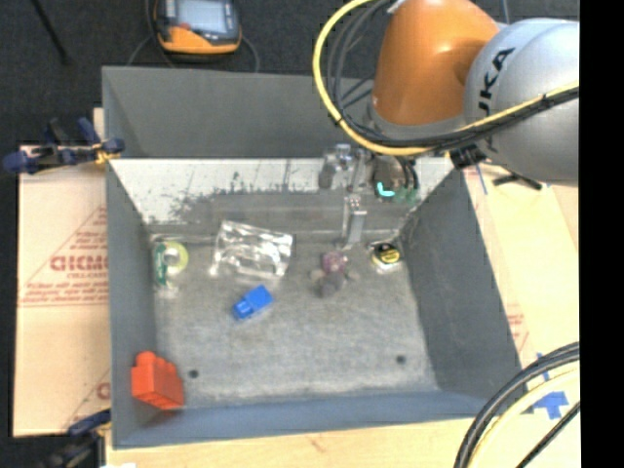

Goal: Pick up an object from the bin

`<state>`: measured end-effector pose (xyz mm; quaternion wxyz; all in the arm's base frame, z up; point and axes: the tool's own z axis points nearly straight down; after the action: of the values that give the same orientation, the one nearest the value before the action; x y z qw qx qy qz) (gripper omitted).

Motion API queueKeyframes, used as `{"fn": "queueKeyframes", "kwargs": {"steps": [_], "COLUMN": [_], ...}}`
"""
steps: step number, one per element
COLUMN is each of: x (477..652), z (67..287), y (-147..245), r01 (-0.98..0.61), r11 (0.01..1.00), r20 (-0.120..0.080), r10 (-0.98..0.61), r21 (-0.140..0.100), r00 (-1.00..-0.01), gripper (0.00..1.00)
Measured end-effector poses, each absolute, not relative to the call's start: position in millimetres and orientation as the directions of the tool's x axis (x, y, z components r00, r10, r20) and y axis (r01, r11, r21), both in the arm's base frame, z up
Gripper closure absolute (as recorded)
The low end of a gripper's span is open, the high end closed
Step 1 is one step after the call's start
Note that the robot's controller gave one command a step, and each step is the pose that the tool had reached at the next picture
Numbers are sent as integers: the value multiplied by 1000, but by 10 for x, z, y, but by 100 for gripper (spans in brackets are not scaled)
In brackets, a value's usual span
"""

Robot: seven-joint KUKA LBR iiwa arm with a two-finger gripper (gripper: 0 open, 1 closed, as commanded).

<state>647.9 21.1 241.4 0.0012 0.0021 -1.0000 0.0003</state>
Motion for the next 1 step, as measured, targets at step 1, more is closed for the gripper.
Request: {"fn": "queueKeyframes", "kwargs": {"steps": [1], "x": [6355], "z": [668], "y": [-355], "r01": [-257], "r11": [966], "r20": [2], "r10": [-257], "r21": [-1], "r00": [-966], "gripper": [0]}}
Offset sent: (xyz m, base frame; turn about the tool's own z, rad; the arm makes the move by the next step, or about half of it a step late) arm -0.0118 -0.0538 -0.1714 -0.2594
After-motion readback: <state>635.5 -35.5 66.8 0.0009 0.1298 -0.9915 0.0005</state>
